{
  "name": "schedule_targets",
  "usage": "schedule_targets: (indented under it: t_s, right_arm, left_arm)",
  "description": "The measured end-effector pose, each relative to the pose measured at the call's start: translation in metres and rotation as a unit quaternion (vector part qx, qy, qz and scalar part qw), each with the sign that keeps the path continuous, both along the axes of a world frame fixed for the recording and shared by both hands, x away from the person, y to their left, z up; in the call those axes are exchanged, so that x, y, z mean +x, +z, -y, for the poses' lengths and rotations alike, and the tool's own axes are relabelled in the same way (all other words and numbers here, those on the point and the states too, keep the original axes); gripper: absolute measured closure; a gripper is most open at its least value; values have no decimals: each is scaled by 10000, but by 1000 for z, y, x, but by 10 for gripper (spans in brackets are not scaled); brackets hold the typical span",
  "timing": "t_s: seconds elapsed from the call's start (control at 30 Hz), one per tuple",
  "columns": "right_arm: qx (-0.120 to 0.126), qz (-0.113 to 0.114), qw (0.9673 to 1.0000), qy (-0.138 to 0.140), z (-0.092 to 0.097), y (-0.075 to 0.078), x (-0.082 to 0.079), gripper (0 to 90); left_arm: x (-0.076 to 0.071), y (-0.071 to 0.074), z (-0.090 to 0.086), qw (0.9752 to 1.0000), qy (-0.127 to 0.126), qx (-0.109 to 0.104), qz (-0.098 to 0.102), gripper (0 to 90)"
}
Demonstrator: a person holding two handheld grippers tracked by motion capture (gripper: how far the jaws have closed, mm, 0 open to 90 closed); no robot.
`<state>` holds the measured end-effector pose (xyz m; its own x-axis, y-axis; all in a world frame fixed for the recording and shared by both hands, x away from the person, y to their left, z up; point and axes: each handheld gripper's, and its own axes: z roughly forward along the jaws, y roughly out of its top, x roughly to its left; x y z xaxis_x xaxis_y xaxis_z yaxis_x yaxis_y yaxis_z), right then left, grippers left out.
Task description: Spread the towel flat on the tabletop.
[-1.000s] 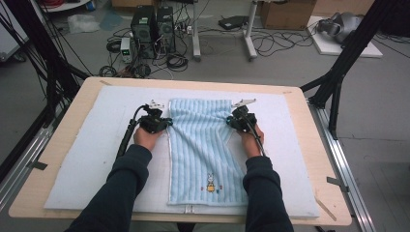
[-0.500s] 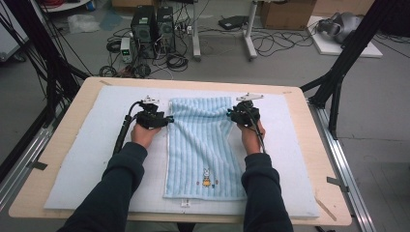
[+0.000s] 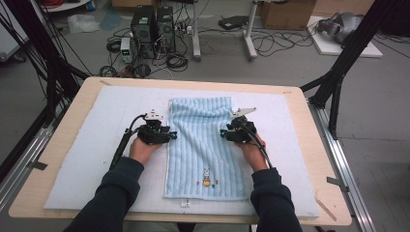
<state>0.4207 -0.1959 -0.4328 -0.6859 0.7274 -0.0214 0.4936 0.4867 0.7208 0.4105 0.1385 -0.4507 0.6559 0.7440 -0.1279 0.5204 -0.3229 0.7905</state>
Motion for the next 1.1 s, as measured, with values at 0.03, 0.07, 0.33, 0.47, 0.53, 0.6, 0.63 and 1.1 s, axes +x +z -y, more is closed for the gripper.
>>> schedule_targets:
  t_s: [0.03, 0.07, 0.33, 0.47, 0.53, 0.6, 0.63, 1.1]
  right_arm:
    - [15, -141, 9999, -12, -1, -4, 0, 609]
    - [51, -283, 9996, -33, -2, -9, 0, 627]
    - [-27, -93, 9998, -160, 2, -9, 7, 868]
    - [-94, 93, 9985, -528, 2, -10, 21, 868]
    - [-270, 280, 9973, -629, -5, -10, 24, 867]
    - [-384, 389, 9959, -727, -12, -12, 25, 849]
    - [-350, 398, 9959, -736, -13, -12, 25, 830]
    - [184, -141, 9994, -272, 6, -6, -16, 621]
  left_arm:
    - [-1, 1, 1, 9998, -36, 178, 86, 655]
    - [-2, 1, 1, 9996, -110, 217, 131, 828]
    - [15, 1, -20, 9989, 465, 72, -43, 874]
    - [26, 0, -28, 9978, 654, -68, -34, 875]
    - [28, 0, -27, 9977, 675, 6, 10, 875]
    - [26, 0, -26, 9979, 640, 12, 70, 858]
    - [25, 1, -26, 9977, 672, -40, 67, 813]
    - [-13, 0, -29, 9997, 140, -204, -20, 580]
